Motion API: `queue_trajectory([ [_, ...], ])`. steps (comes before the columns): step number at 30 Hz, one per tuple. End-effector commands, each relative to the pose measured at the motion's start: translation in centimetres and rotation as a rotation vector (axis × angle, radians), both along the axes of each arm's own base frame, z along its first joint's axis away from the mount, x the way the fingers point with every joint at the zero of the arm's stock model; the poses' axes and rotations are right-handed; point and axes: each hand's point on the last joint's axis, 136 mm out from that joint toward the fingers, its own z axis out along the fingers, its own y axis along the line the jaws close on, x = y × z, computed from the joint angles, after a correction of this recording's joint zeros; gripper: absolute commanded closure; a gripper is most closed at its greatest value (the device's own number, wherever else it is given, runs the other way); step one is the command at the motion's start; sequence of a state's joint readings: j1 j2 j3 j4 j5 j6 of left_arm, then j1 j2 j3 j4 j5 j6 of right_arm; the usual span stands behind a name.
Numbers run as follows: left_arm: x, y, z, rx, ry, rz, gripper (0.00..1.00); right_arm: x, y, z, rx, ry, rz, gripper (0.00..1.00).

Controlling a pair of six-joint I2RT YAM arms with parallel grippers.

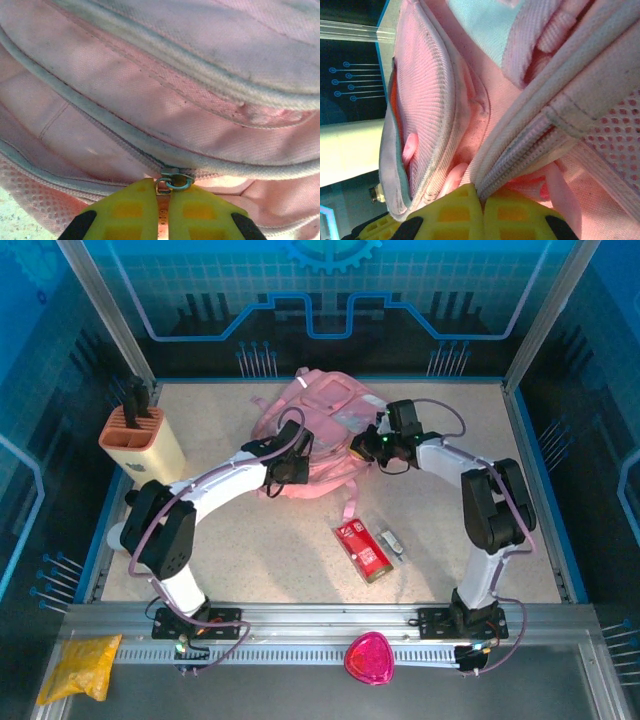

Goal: Pack books, pencil case, and school supplies into a backpack

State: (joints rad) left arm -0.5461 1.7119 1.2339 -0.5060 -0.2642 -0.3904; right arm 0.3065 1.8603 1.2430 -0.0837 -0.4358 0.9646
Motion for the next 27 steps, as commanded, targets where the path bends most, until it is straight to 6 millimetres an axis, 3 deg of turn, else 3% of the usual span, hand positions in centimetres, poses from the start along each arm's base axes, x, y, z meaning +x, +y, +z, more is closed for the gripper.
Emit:
queue_trajectory([
  [1, -2.1, 0.1, -0.6, -0.005, 0.068, -0.006, 1.0, 5.2, -3.7, 1.5, -0.099, -0.126, -0.089, 1.0],
  [5, -2.1, -5.5, 0.5, -0.091, 0.042, -0.071, 1.0, 7.5, -3.5, 1.5, -0.132, -0.127, -0.071, 1.0],
  [7, -1.6, -7.8, 1.0, -0.102, 0.035, -0.086, 1.0, 8.2, -3.8, 1.7, -0.145, -0.125, -0.065, 0.86],
  [9, -1.0, -9.2, 1.2, -0.115, 0.038, -0.089, 1.0, 7.7, -3.7, 1.9, -0.136, -0.109, -0.043, 0.8],
  [13, 0.2, -9.8, 1.3, -0.102, 0.036, -0.07, 1.0, 4.5, -3.6, 3.1, -0.085, -0.097, -0.015, 0.59],
  [15, 0.4, -9.6, 1.3, -0.08, 0.036, -0.069, 1.0, 2.5, -3.0, 3.1, -0.045, -0.08, 0.008, 0.54],
  [21, 0.3, -9.5, 1.3, -0.084, 0.028, -0.069, 1.0, -2.0, 1.2, 2.3, 0.126, 0.001, 0.082, 0.53],
  [27, 0.2, -9.7, 1.1, -0.094, 0.035, -0.071, 1.0, -2.7, 4.0, 0.7, 0.132, 0.034, 0.089, 0.56],
])
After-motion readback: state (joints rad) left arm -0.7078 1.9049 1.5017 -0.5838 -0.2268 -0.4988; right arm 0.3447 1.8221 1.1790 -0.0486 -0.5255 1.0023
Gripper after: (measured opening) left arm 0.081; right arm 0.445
